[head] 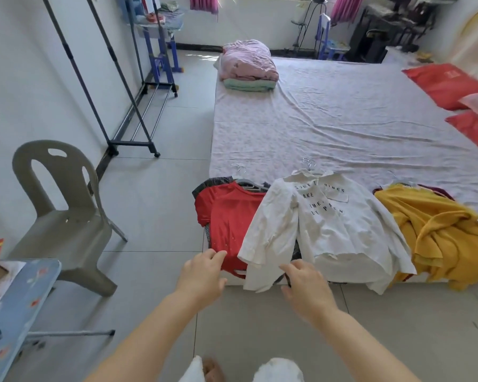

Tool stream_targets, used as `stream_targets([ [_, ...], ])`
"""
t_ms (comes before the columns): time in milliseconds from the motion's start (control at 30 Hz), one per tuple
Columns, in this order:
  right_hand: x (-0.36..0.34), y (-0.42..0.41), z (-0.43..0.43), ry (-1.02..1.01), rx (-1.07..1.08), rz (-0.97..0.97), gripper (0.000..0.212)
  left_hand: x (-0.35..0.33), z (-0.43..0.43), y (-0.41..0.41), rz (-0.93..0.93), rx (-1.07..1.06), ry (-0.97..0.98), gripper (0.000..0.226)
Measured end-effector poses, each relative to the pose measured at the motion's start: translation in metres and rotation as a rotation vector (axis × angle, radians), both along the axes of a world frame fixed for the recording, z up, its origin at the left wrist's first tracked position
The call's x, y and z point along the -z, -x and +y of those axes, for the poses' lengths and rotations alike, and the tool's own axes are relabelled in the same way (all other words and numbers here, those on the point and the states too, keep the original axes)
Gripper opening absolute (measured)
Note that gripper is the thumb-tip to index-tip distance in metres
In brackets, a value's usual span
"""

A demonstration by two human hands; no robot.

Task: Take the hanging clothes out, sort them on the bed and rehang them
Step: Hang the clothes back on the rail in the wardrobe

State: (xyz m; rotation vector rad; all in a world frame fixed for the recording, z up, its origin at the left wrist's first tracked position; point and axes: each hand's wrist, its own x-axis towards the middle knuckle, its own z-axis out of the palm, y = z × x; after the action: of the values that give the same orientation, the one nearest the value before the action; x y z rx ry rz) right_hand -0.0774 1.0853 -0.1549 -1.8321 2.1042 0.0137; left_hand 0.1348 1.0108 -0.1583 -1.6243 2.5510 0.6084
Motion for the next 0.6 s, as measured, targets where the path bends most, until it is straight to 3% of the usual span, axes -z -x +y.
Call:
stream_targets([
  [267, 0.021, 0.023, -0.141, -0.065, -0.061, -0.048, 0.046, 0.012, -0.121, 0.012, 0.043, -0.076, -0.026, 0.057],
  [600, 0.104, 0.08, -0.369, -0.248, -0.18, -0.067, 0.045, 0.065, -0.28, 0.063, -0.03, -0.266, -0.149, 0.057],
])
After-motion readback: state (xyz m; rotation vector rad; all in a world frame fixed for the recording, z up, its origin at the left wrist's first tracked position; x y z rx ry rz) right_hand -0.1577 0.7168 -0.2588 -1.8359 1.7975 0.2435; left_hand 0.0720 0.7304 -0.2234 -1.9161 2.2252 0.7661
